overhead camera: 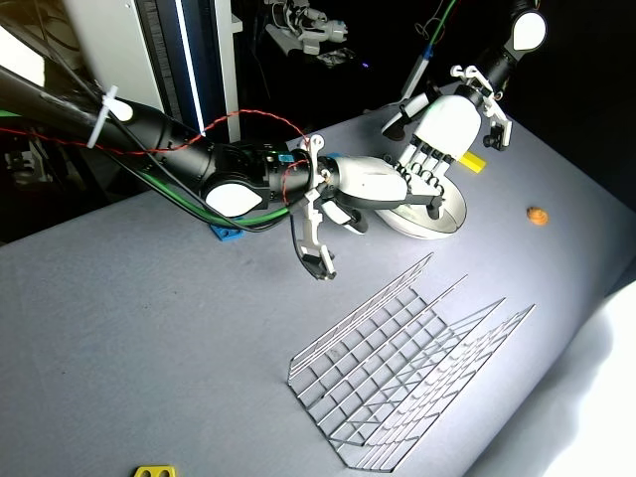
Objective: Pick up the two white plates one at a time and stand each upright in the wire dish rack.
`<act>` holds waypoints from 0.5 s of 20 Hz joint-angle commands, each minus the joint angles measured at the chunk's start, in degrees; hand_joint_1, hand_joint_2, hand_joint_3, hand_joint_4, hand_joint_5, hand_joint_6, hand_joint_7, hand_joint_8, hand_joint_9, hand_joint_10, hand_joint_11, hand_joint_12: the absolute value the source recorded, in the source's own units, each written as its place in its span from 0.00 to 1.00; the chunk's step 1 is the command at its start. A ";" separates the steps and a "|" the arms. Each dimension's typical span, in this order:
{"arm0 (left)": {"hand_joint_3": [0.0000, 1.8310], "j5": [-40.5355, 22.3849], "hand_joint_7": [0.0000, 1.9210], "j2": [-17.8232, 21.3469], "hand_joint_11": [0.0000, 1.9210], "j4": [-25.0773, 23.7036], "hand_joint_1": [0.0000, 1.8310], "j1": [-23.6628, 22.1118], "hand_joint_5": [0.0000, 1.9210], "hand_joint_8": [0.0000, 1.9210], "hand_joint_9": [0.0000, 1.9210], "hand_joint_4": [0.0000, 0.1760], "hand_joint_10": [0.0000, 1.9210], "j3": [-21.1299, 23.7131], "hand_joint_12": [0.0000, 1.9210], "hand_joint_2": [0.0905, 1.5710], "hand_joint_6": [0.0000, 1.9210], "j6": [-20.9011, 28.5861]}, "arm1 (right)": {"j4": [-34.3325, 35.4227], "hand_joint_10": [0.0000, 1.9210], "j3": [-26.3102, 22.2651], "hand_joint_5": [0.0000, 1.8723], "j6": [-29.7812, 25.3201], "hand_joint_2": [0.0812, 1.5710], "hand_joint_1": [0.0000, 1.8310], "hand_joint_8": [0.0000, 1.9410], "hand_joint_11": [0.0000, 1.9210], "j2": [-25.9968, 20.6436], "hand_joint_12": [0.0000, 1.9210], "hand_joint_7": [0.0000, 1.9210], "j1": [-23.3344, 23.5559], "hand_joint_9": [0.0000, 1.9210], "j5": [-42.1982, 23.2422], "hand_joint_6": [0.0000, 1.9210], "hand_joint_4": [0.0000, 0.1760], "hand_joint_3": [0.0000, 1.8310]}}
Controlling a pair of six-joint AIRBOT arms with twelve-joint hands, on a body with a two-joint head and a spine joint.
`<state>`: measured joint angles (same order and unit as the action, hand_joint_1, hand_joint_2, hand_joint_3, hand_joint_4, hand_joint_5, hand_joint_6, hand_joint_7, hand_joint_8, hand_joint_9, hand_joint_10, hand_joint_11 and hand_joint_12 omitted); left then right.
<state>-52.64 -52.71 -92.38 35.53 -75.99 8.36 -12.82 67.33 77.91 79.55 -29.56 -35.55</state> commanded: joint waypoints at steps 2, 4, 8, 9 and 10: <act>0.00 -2.42 0.09 -1.04 0.00 0.44 0.00 0.52 0.10 0.00 0.07 0.00 0.00 0.44 0.13 0.74 0.00 0.13 | 0.17 0.05 0.38 0.19 0.18 0.67 0.66 0.01 0.00 0.53 0.69 0.18 0.76 0.17 -7.15 0.02 0.00 0.00; 0.00 -2.42 0.10 -1.06 0.00 0.44 0.00 0.61 0.11 0.00 0.08 0.00 0.00 0.38 0.17 0.74 0.00 0.13 | 0.17 0.10 0.74 0.26 0.18 0.66 0.68 0.02 0.02 1.22 0.78 0.28 1.23 0.25 -7.15 0.03 0.00 0.00; 0.00 -2.42 0.10 -1.10 0.00 0.44 0.00 0.63 0.11 0.00 0.08 0.00 0.00 0.36 0.18 0.74 0.00 0.13 | 1.37 0.16 0.75 0.40 0.17 0.68 0.67 0.04 0.16 2.06 0.73 0.42 1.53 0.37 -7.17 0.06 0.00 0.00; 0.00 -2.42 0.10 -1.10 0.00 0.44 0.00 0.63 0.12 0.00 0.08 0.00 0.00 0.37 0.18 0.74 0.00 0.13 | 1.86 0.17 0.75 0.44 0.17 0.67 0.67 0.04 0.21 2.12 0.72 0.46 1.44 0.40 -7.17 0.07 0.00 0.00; 0.00 -2.42 0.09 -1.10 0.00 0.44 0.00 0.63 0.10 0.00 0.08 0.00 0.00 0.37 0.16 0.74 0.00 0.13 | 2.21 0.18 0.75 0.49 0.17 0.70 0.64 0.05 0.27 2.16 0.67 0.52 1.34 0.45 -7.19 0.44 0.00 0.00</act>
<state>-52.66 -52.73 -92.09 35.79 -76.01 8.45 -10.98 68.18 78.26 81.58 -28.73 -35.53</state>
